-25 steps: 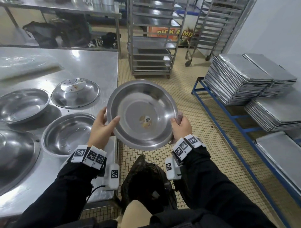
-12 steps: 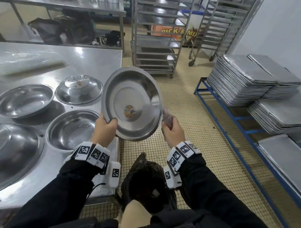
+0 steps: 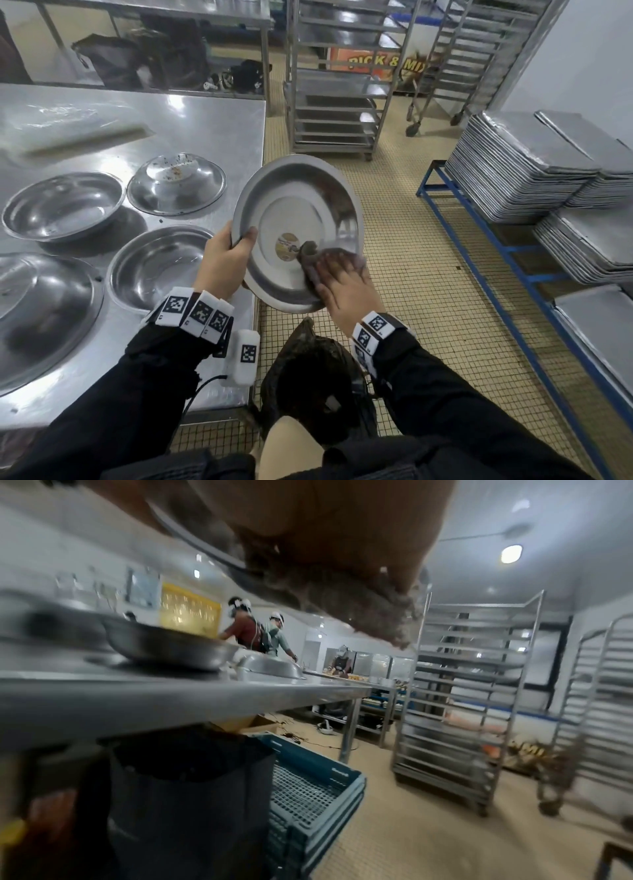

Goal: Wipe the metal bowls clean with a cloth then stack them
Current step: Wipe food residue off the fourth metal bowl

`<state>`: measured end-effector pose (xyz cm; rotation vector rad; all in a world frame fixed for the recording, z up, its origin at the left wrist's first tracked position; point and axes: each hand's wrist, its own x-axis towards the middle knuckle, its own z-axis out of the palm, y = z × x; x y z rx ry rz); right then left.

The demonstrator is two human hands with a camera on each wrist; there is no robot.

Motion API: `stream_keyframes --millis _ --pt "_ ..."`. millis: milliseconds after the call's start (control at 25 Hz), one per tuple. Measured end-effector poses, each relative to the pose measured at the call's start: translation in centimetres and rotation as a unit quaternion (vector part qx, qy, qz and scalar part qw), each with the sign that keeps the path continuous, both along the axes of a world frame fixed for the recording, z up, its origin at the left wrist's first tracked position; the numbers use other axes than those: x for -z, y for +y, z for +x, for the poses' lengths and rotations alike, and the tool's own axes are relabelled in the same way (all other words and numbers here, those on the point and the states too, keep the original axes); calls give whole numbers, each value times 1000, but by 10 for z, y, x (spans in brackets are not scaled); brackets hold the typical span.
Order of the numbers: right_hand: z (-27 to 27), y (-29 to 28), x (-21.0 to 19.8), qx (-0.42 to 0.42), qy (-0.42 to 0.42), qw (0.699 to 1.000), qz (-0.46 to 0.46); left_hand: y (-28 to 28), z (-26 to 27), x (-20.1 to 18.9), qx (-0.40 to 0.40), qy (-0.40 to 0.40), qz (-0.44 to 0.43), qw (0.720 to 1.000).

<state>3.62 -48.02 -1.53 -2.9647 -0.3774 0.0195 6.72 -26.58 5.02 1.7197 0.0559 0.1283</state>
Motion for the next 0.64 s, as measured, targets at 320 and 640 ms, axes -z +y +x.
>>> stream_keyframes --millis 320,640 --pt "-14 35 -8 -43 25 991 123 -5 9 0 -18 -1 -5 1000" --pt "43 -61 -22 60 22 998 13 2 6 20 54 151 -37 986"
